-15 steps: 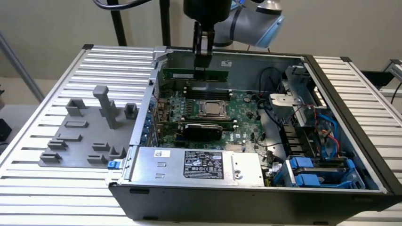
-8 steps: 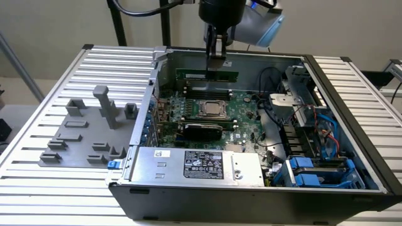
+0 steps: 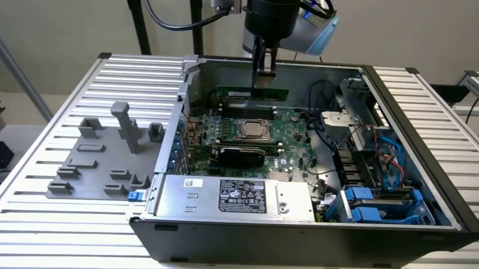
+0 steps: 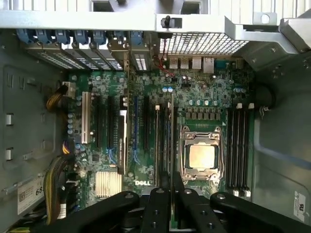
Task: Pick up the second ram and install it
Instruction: 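Pick up the second ram and move it above second insertion slot, then insert the second ram into the second slot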
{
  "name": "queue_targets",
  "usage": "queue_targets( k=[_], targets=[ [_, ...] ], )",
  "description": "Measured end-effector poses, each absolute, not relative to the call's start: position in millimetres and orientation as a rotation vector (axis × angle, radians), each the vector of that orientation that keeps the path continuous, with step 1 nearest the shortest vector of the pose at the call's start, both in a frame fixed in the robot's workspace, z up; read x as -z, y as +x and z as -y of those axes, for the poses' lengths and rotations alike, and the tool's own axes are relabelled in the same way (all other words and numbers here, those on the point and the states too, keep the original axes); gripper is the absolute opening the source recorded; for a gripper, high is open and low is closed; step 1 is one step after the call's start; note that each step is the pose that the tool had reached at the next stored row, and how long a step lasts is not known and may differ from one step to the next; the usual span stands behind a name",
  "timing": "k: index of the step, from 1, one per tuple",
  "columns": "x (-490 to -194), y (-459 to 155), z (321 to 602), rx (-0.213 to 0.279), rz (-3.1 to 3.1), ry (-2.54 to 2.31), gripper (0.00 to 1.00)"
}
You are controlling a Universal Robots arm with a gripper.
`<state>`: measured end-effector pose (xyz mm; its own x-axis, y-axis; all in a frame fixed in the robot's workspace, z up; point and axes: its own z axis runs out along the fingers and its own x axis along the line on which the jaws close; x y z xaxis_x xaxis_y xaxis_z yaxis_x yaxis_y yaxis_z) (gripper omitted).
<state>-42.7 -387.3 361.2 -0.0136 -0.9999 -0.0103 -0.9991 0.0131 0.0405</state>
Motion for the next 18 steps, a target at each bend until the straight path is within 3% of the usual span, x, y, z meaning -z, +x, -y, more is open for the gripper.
queue_targets(
  k=[18],
  targets=[
    [-351.0,-33.9,383.4,0.069,2.239,2.184,0.13]
  ],
)
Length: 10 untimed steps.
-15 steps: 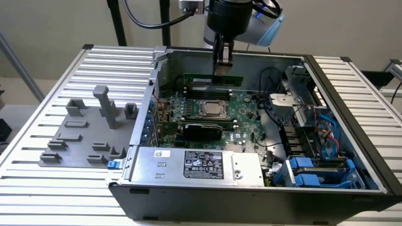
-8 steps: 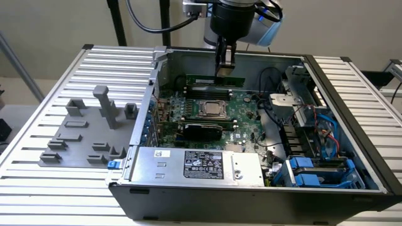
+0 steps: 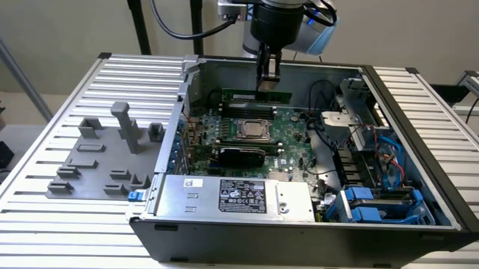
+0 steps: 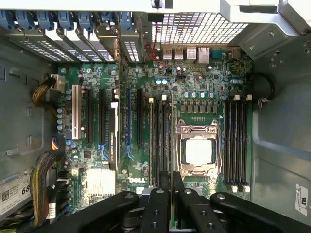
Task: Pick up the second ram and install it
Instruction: 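Insert the second ram into the second slot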
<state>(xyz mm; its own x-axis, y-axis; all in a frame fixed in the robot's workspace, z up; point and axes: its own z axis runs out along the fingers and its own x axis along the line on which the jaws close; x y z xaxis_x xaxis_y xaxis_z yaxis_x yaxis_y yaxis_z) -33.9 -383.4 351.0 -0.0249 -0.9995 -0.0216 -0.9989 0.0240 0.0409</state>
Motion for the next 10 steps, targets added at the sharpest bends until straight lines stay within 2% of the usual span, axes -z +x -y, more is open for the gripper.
queue_targets(
  k=[10],
  targets=[
    [-346.3,-33.8,381.7,0.068,2.239,2.185,0.13]
  ],
)
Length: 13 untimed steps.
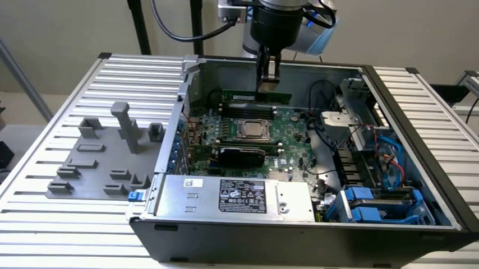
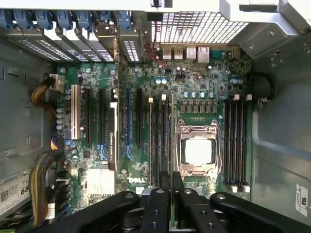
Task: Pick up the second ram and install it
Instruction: 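Insert the second ram into the second slot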
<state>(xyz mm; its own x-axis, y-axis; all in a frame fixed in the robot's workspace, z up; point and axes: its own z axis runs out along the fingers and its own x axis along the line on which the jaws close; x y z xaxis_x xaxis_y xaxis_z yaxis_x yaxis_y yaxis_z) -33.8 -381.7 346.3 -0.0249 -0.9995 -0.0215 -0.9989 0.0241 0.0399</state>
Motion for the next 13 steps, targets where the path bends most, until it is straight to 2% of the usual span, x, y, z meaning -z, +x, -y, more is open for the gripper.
queue_targets(
  k=[13],
  targets=[
    [-322.7,-34.0,376.0,0.068,2.239,2.184,0.13]
  ],
)
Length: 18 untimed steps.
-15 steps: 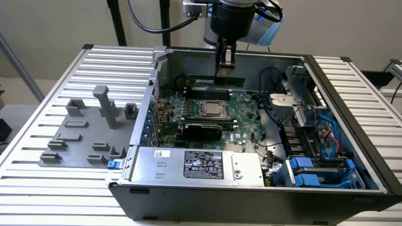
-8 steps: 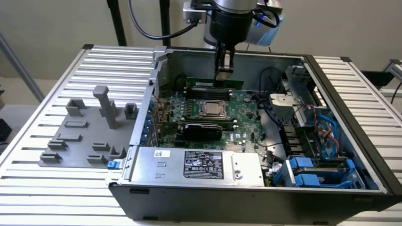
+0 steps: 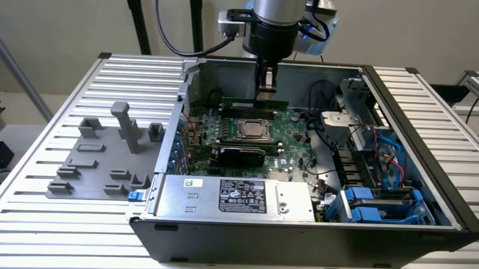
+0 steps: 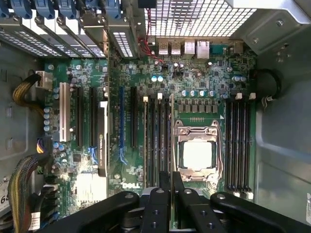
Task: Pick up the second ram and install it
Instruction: 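Insert the second ram into the second slot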
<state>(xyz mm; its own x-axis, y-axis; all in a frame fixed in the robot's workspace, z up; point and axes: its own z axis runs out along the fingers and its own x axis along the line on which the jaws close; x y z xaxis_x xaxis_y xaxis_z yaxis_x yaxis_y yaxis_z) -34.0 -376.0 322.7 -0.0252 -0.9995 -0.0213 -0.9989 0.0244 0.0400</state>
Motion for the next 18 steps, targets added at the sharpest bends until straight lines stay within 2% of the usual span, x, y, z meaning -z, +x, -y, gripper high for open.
queue_targets(
  k=[18],
  targets=[
    [-290.0,-34.0,379.4,0.068,2.243,2.181,0.13]
  ],
)
